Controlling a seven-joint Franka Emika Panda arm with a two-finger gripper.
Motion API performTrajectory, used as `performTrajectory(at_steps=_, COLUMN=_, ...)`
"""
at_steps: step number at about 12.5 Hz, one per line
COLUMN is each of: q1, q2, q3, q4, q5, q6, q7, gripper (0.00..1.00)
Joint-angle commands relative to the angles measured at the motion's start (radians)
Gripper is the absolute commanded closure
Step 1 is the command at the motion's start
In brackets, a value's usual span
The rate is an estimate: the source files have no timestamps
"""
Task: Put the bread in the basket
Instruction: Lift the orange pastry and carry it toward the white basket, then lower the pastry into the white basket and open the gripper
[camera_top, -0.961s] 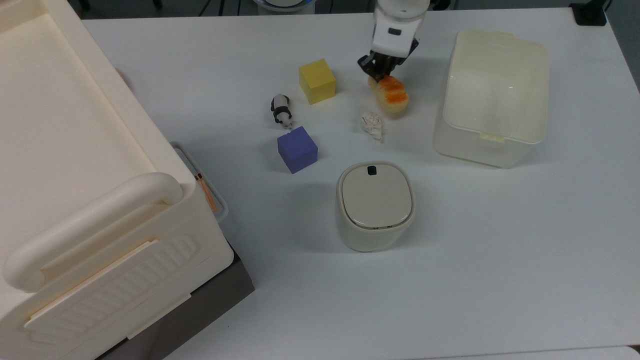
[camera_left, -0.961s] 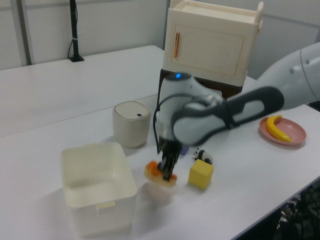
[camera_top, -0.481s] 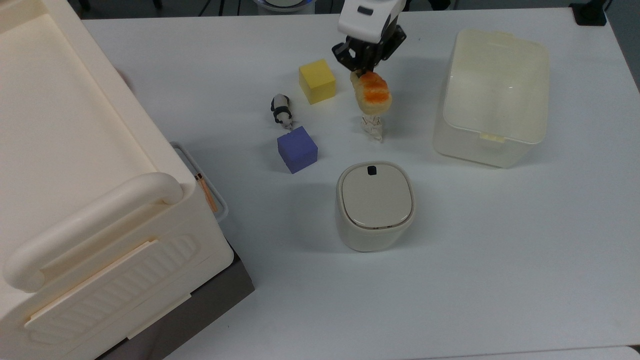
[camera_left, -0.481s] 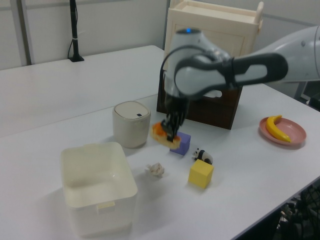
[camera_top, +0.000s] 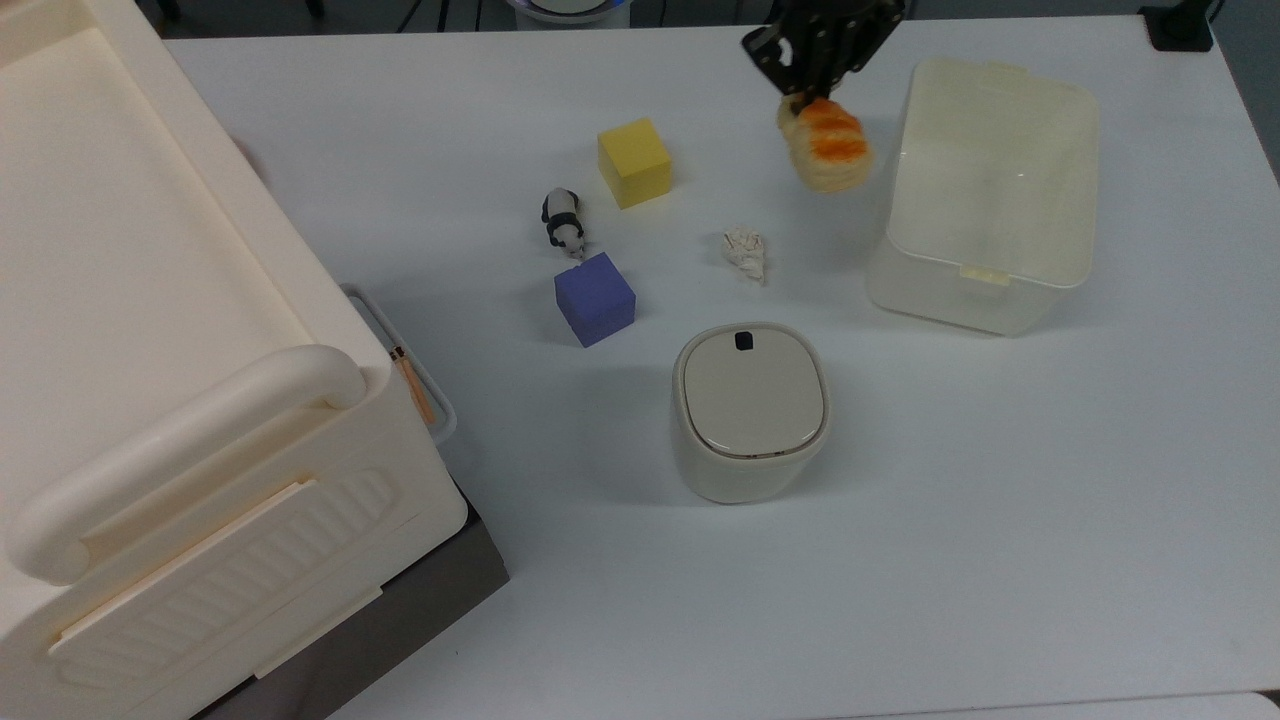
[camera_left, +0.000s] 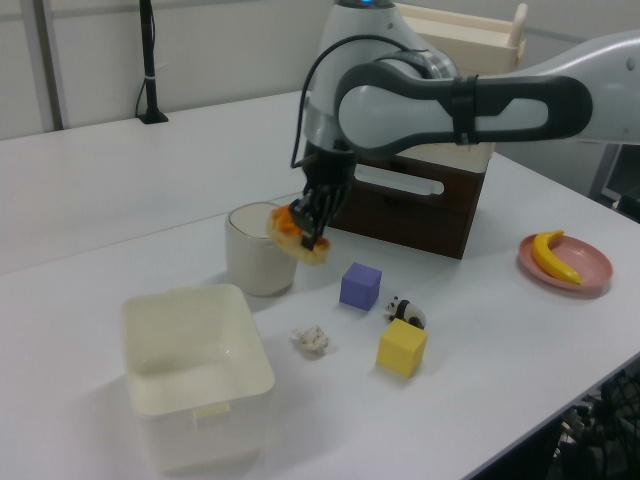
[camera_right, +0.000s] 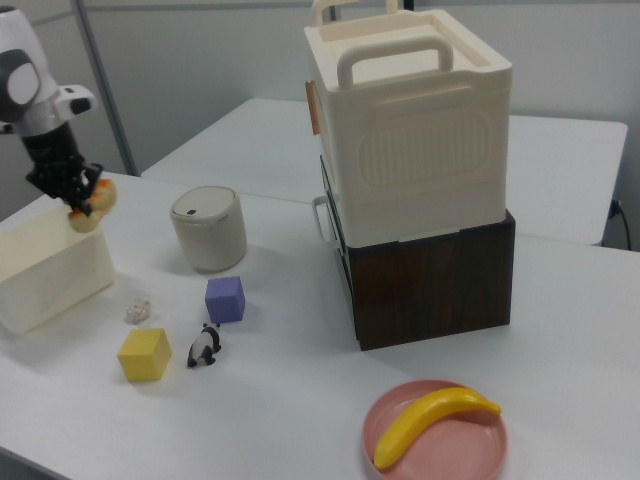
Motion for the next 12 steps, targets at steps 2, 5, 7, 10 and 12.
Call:
performTrajectory(at_steps=2, q1=0.116, q2=0.029, q3=-0.004, q4=0.005, q5=0.002, q6=-0.015, q7=0.034, gripper=1.00)
performTrajectory(at_steps=5, q1=0.145, q2=0.048, q3=0.020, q4=-0.004, q5=0.002, q6=0.043, q7=0.017, gripper=1.00)
performTrajectory(at_steps=7, q1=0.148, q2=0.080, q3=0.055, q4=-0.005, q5=0.000, q6=0.068, q7=-0.039, gripper=1.00)
performTrajectory(at_steps=10, q1=0.162, q2=0.089, q3=0.089, q4=-0.010, q5=-0.003, q6=0.129, q7=-0.076, gripper=1.00)
performTrajectory(at_steps=12, q1=0.162, q2=0.091, q3=0.106, q4=-0.011, q5=0.000, q6=0.158, q7=-0.102, gripper=1.00)
